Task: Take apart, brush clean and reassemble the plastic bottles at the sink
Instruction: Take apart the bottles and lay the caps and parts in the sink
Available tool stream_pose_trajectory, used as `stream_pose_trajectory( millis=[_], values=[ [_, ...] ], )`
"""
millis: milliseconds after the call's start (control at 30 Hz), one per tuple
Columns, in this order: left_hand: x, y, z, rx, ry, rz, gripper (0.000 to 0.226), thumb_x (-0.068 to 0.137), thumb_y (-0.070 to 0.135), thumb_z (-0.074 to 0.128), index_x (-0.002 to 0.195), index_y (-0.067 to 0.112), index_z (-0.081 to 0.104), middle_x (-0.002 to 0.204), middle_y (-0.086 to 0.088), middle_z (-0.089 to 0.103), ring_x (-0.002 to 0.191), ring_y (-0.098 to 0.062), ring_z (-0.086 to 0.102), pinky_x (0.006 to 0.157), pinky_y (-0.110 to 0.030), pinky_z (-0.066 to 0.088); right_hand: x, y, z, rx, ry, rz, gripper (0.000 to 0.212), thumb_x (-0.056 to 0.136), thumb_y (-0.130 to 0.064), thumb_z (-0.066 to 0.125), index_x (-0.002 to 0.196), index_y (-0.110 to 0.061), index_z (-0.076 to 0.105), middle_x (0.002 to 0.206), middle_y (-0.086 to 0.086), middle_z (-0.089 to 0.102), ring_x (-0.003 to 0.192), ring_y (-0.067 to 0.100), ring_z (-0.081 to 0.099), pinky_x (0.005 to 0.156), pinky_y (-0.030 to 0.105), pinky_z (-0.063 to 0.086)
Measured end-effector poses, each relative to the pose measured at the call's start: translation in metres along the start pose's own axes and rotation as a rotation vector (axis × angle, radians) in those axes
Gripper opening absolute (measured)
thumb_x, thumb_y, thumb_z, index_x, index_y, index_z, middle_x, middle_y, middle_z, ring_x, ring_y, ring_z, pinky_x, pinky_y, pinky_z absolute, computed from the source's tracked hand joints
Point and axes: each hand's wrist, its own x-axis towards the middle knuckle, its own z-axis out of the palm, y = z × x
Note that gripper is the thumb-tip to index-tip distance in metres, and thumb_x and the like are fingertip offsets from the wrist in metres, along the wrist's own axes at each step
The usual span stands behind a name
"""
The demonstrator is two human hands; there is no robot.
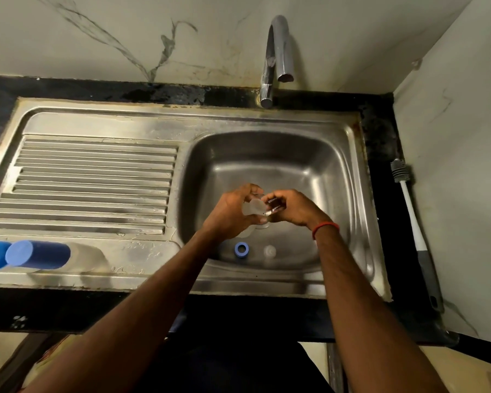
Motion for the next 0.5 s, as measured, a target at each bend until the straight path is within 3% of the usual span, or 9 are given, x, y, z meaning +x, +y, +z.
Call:
stream_pose_trajectory(
  millis=[100, 200, 333, 400, 500],
  values=[
    [0.000, 0.004, 0.004, -0.024, 0.004, -0.008, 0.059, 0.070, 0.027, 0.091, 0.121, 0.026, 0.061, 0.105, 0.015, 0.066, 0.091, 0.002, 0.061, 0.071, -0.002, 0.044, -0.007, -0.012, -0.014, 0.068, -0.168, -0.013, 0.070, 0.069, -0.001, 0.085, 0.128, -0.026, 0.056, 0.112, -0.004, 0.070, 0.096, 0.011, 0.069, 0.081, 0.022, 0.056],
    [0.002, 0.009, 0.006, -0.049, 0.010, -0.007, 0.062, 0.068, 0.027, 0.093, 0.121, 0.024, 0.061, 0.104, 0.014, 0.067, 0.091, 0.001, 0.063, 0.071, -0.002, 0.046, -0.009, -0.015, -0.015, 0.074, -0.179, -0.027, 0.085, 0.067, -0.003, 0.087, 0.136, -0.028, 0.046, 0.118, -0.003, 0.068, 0.102, 0.015, 0.068, 0.087, 0.031, 0.057],
    [0.004, 0.015, 0.009, -0.127, 0.033, -0.010, 0.060, 0.069, 0.021, 0.092, 0.121, 0.022, 0.061, 0.099, 0.014, 0.070, 0.088, 0.002, 0.067, 0.075, -0.009, 0.052, -0.016, -0.010, -0.013, 0.083, -0.124, -0.064, 0.070, 0.068, -0.013, 0.089, 0.124, -0.032, 0.052, 0.111, -0.008, 0.069, 0.101, 0.013, 0.066, 0.084, 0.028, 0.055],
    [0.005, 0.017, 0.011, -0.152, 0.041, -0.004, 0.061, 0.067, 0.023, 0.094, 0.119, 0.023, 0.062, 0.099, 0.013, 0.072, 0.089, 0.001, 0.069, 0.078, -0.014, 0.055, -0.020, -0.003, -0.011, 0.086, -0.086, -0.063, 0.065, 0.067, -0.018, 0.090, 0.119, -0.034, 0.054, 0.108, -0.007, 0.070, 0.100, 0.018, 0.067, 0.085, 0.034, 0.058],
    [0.005, 0.023, 0.016, -0.159, 0.022, -0.004, 0.056, 0.071, 0.029, 0.091, 0.119, 0.022, 0.062, 0.102, 0.010, 0.070, 0.088, -0.003, 0.070, 0.072, -0.013, 0.056, -0.022, 0.008, -0.009, 0.011, 0.011, -0.035, 0.059, 0.070, -0.016, 0.089, 0.117, -0.033, 0.058, 0.114, -0.003, 0.066, 0.101, 0.020, 0.064, 0.079, 0.030, 0.056]
  ],
)
